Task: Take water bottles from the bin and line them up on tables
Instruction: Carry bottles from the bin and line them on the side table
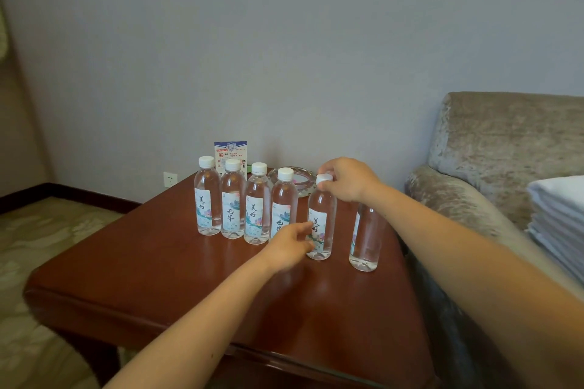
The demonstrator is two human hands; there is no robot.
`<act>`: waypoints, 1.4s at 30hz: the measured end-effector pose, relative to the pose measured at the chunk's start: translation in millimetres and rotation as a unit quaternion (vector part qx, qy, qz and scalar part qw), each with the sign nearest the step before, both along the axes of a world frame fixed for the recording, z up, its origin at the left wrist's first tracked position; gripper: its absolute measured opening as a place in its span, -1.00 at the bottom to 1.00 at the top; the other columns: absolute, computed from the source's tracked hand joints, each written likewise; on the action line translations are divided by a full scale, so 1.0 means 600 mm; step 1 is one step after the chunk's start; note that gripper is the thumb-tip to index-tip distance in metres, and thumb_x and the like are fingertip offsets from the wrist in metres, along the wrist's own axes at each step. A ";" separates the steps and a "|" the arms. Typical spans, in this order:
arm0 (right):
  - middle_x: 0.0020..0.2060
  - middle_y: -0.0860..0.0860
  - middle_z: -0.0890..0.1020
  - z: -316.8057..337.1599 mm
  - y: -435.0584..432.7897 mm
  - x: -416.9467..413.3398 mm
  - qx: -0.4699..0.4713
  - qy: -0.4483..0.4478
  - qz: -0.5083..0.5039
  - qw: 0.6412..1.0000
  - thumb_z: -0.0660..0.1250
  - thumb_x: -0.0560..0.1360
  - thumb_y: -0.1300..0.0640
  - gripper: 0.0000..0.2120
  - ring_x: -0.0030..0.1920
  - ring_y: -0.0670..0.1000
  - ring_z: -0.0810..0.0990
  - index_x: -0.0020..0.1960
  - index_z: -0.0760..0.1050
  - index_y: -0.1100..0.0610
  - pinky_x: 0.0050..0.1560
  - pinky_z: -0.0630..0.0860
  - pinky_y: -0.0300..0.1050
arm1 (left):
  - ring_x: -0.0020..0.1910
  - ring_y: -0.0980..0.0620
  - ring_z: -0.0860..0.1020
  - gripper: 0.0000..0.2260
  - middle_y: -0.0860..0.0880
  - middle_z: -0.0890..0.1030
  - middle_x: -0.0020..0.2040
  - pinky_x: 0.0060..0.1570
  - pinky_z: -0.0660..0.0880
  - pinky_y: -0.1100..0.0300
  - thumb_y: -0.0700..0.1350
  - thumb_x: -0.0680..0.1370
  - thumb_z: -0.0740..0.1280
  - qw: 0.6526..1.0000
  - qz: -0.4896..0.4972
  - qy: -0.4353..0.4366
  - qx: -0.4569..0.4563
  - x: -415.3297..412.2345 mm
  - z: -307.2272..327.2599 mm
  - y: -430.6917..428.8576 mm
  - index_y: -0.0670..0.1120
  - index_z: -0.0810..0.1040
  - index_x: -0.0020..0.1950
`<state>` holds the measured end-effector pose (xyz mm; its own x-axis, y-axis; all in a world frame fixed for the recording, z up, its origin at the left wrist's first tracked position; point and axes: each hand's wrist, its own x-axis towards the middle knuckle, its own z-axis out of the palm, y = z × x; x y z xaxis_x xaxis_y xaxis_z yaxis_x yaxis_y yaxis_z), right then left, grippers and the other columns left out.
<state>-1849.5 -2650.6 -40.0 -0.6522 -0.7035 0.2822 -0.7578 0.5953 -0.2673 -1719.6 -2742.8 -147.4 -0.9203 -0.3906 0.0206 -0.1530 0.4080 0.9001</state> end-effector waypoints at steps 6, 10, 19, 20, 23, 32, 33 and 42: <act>0.15 0.01 0.65 -0.002 -0.016 -0.001 -0.002 -0.007 -0.002 1.000 0.39 0.51 0.00 -0.76 0.19 0.12 0.57 0.18 0.59 -0.04 0.31 0.41 0.06 | 0.41 -0.01 0.41 -0.51 -0.05 0.39 0.47 0.41 0.33 0.11 -0.25 0.60 0.29 1.000 0.008 -0.004 -0.008 0.004 0.001 -0.006 -0.13 0.28 0.53; 0.17 0.00 0.64 -0.005 -0.020 -0.006 -0.010 -0.008 -0.005 1.000 0.39 0.51 0.00 -0.74 0.19 0.10 0.57 0.20 0.59 -0.04 0.30 0.42 0.07 | 0.43 -0.02 0.39 -0.51 -0.04 0.37 0.48 0.42 0.30 0.14 -0.24 0.61 0.28 1.000 0.007 -0.006 -0.015 0.004 0.002 -0.010 -0.13 0.28 0.53; 0.17 -0.02 0.65 -0.008 -0.034 -0.012 -0.019 -0.019 0.013 1.000 0.41 0.50 -0.01 -0.71 0.19 0.08 0.57 0.22 0.59 -0.05 0.28 0.44 0.05 | 0.39 -0.12 0.44 -0.53 -0.09 0.43 0.45 0.38 0.34 0.14 -0.25 0.61 0.27 0.999 0.028 -0.011 -0.015 0.002 -0.002 -0.018 -0.13 0.31 0.52; 0.16 -0.03 0.65 -0.008 -0.034 -0.014 -0.021 -0.021 0.015 0.999 0.41 0.50 -0.02 -0.71 0.19 0.07 0.57 0.22 0.59 -0.06 0.29 0.43 0.05 | 0.39 -0.12 0.43 -0.54 -0.09 0.43 0.44 0.38 0.33 0.12 -0.26 0.61 0.26 0.999 0.028 -0.011 -0.016 0.003 -0.002 -0.019 -0.13 0.31 0.51; 0.19 -0.05 0.63 -0.007 -0.029 -0.015 -0.031 -0.028 0.027 0.999 0.42 0.49 -0.05 -0.64 0.25 0.02 0.56 0.28 0.56 -0.07 0.37 0.37 0.11 | 0.38 -0.11 0.44 -0.55 -0.07 0.44 0.43 0.34 0.34 0.15 -0.27 0.60 0.26 0.999 0.034 -0.006 -0.017 0.003 -0.003 -0.019 -0.14 0.34 0.50; 0.27 0.02 0.59 0.014 0.053 -0.025 0.006 -0.061 0.012 0.998 0.40 0.52 -0.05 -0.57 0.28 0.01 0.54 0.37 0.51 0.02 0.33 0.43 -0.04 | 0.00 0.06 0.55 -0.72 -0.05 0.57 0.13 -0.16 0.49 0.30 -0.30 0.62 0.21 0.999 -0.007 -0.010 0.049 -0.016 -0.012 0.012 -0.18 0.48 0.32; 0.27 0.03 0.59 0.016 0.065 -0.028 0.020 -0.050 -0.003 0.999 0.40 0.52 -0.08 -0.56 0.28 0.03 0.55 0.35 0.52 0.03 0.30 0.45 -0.05 | -0.02 0.07 0.55 -0.72 -0.04 0.57 0.12 -0.13 0.49 0.30 -0.29 0.63 0.20 0.998 -0.017 -0.012 0.055 -0.019 -0.011 0.020 -0.17 0.48 0.33; -0.35 -0.01 0.51 0.015 0.120 -0.019 0.075 0.054 -0.143 0.985 0.35 0.48 -0.24 -0.59 -0.09 0.14 0.63 -0.11 0.51 0.14 -0.11 0.54 -0.08 | 0.06 0.05 0.52 -0.61 -0.01 0.52 0.13 -0.14 0.49 0.31 -0.30 0.60 0.25 0.997 -0.049 -0.001 0.064 -0.047 -0.004 0.075 -0.14 0.37 0.44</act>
<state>-1860.9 -2578.9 -31.0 -0.8019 -0.5342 0.2676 -0.5723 0.8154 -0.0873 -1747.6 -2697.5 -149.7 -0.9543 -0.2978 -0.0255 -0.1198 0.3032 0.9454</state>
